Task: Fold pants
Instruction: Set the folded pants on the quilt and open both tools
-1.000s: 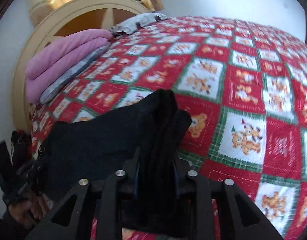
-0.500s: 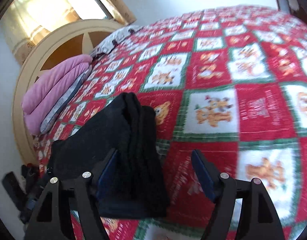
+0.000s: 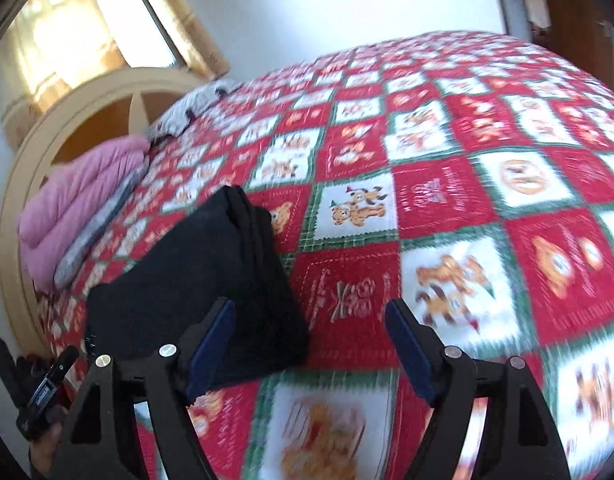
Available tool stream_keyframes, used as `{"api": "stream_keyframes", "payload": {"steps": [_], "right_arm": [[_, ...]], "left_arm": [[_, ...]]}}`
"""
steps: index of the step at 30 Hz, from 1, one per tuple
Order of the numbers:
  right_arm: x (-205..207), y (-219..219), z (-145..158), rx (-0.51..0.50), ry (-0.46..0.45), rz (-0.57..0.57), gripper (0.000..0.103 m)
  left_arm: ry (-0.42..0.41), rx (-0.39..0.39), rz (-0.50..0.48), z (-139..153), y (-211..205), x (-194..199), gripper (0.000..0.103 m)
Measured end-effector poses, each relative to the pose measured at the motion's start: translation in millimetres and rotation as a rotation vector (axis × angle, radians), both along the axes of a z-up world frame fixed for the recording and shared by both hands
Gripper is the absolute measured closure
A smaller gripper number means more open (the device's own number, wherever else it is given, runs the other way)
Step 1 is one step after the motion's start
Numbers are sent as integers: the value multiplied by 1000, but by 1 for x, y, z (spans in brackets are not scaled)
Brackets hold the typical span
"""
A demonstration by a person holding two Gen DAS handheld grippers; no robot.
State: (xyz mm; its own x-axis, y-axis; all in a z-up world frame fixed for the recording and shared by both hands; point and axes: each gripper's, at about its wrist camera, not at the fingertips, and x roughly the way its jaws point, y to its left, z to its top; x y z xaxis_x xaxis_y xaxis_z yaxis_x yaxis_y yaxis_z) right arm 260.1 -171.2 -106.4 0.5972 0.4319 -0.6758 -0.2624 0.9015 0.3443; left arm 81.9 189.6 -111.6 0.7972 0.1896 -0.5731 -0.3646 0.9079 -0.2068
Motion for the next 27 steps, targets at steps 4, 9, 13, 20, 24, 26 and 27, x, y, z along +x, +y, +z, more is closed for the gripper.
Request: {"api": "stream_keyframes", "payload": {"steps": [4, 9, 13, 20, 24, 26, 27], "right_arm": [[-52, 10, 20, 1, -92, 5, 24], [-111, 36, 51, -129, -253, 54, 24], [-136, 39, 72, -129, -315, 56, 24], [-156, 44, 85, -118, -354, 60, 24], [-163, 47, 86, -125, -361, 66, 24], [-164, 46, 86, -123, -360, 65, 24], [-164, 46, 86, -123, -359, 64, 24]], "left_arm": [[-70, 67, -5, 35, -23, -22, 0], [-133, 124, -52, 67, -51, -45, 0], [-156, 114, -84, 75, -57, -54, 0], [-171, 95, -95, 79, -61, -59, 0], [-176, 101, -105, 80, -67, -61, 0], [-177, 106, -109, 81, -69, -62, 0], [-178, 108, -111, 81, -69, -62, 0]]}}
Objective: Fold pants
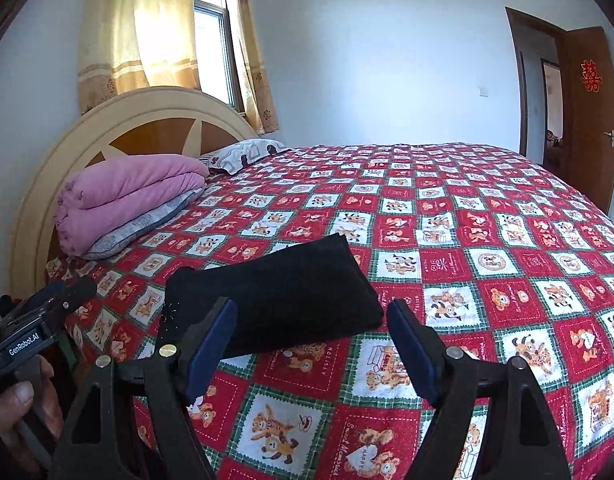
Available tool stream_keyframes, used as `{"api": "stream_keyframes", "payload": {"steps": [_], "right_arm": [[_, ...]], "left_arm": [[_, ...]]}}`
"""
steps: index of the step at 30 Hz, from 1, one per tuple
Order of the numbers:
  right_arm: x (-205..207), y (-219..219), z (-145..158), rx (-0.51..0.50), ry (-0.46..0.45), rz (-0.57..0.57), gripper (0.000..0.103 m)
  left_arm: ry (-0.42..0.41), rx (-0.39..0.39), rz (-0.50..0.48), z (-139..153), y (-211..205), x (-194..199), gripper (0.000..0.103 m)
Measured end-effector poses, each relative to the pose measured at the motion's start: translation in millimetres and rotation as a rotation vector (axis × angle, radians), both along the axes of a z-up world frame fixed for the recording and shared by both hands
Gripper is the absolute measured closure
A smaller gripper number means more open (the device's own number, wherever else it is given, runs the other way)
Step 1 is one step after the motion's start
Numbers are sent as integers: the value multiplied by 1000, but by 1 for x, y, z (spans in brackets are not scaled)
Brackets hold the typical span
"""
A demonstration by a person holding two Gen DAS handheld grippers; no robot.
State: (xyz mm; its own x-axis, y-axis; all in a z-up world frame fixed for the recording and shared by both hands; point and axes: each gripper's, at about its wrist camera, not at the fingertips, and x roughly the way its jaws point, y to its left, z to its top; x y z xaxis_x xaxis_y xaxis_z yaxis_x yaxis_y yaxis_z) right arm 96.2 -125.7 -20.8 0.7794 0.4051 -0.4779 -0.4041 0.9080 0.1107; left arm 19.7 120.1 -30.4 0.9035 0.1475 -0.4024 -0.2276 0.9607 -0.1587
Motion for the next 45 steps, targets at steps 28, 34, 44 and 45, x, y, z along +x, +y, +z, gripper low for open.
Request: {"api": "stream_keyframes", "payload": {"steps": [28, 34, 44, 45], "right_arm": [[-12, -7, 1, -2, -8, -16, 24], [-14, -8, 3, -4, -11, -15, 24], [-15, -9, 3, -4, -11, -15, 24], [-15, -9, 3, -5, -11, -16, 24]], "left_arm": [[7, 30, -24, 3, -17, -3, 0], [6, 32, -25, 3, -17, -2, 0], [11, 37, -31, 4, -22, -2, 0], [14, 41, -35, 4, -24, -1, 0]]}}
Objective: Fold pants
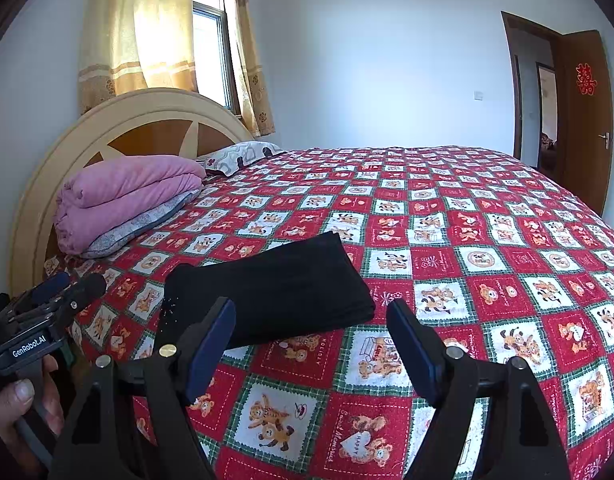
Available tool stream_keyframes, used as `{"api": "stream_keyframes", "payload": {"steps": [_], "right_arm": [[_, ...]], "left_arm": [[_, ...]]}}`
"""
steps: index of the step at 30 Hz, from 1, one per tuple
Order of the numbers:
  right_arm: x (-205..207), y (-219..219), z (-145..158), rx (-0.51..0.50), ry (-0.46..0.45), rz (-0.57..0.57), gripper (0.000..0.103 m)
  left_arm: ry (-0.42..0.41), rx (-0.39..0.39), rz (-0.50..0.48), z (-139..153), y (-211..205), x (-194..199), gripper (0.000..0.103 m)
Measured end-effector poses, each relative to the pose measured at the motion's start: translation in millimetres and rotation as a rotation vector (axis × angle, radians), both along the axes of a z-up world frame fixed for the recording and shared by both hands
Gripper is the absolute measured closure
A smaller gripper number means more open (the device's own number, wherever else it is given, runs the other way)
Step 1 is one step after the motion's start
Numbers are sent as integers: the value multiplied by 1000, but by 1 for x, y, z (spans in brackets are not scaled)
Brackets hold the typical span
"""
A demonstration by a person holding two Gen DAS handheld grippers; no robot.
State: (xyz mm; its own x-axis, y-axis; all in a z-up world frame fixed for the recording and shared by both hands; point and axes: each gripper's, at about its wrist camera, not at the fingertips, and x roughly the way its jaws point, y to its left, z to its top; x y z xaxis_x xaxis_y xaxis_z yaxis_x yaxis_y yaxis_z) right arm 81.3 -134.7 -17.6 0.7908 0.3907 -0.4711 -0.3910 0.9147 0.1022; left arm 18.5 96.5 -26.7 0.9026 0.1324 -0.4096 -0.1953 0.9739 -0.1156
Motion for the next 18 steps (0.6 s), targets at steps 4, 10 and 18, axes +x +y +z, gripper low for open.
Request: {"api": "stream_keyframes", "payload": {"steps": [4, 10, 18], "right_arm": [[0, 0, 0, 1, -1, -1, 24], [-1, -7, 2, 9, -7, -7, 24], [0, -10, 1, 7, -2, -9, 24]], "left_arm": [[-24, 13, -8, 3, -5, -3, 0], [-2, -4, -14, 4, -6, 1, 0], [0, 10, 16, 5, -4, 2, 0]]}}
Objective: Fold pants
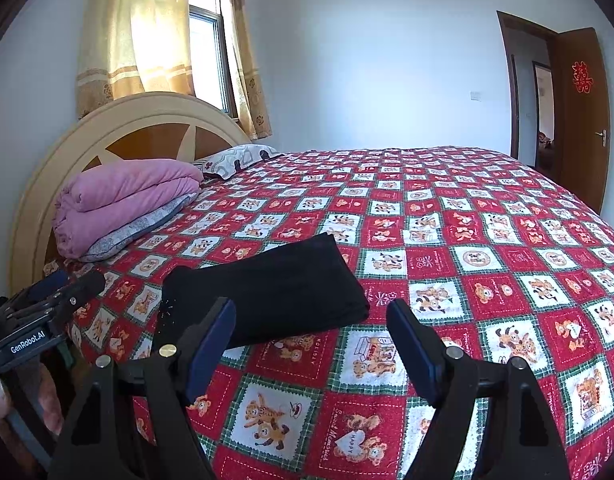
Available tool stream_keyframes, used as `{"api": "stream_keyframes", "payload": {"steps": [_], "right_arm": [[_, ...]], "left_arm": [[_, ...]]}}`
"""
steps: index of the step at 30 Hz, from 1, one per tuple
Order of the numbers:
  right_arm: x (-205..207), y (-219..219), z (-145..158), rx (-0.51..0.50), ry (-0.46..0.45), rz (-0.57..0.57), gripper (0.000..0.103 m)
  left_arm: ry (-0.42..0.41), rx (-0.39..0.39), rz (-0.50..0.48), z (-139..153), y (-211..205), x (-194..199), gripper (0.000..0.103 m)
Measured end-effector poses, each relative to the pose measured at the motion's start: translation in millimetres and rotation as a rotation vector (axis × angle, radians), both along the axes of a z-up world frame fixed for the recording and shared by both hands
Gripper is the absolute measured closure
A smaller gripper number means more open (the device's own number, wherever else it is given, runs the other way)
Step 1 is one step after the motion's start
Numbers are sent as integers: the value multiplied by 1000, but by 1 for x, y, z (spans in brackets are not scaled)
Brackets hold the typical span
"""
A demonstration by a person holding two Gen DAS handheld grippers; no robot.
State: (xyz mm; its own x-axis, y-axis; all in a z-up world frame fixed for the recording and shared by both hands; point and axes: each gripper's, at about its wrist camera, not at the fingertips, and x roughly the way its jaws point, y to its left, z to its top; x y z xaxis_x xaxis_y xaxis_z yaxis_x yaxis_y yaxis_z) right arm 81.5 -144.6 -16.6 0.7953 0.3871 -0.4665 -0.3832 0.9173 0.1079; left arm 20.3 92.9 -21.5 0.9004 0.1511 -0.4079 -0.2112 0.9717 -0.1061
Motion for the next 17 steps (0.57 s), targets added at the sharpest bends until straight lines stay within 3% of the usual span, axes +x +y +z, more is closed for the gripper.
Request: {"api": "stream_keyframes", "payload": {"steps": [17], "right_arm": [[3, 5, -10, -18, 21, 6, 24]], "left_arm": [[-4, -11, -25, -9, 3, 2, 0]]}}
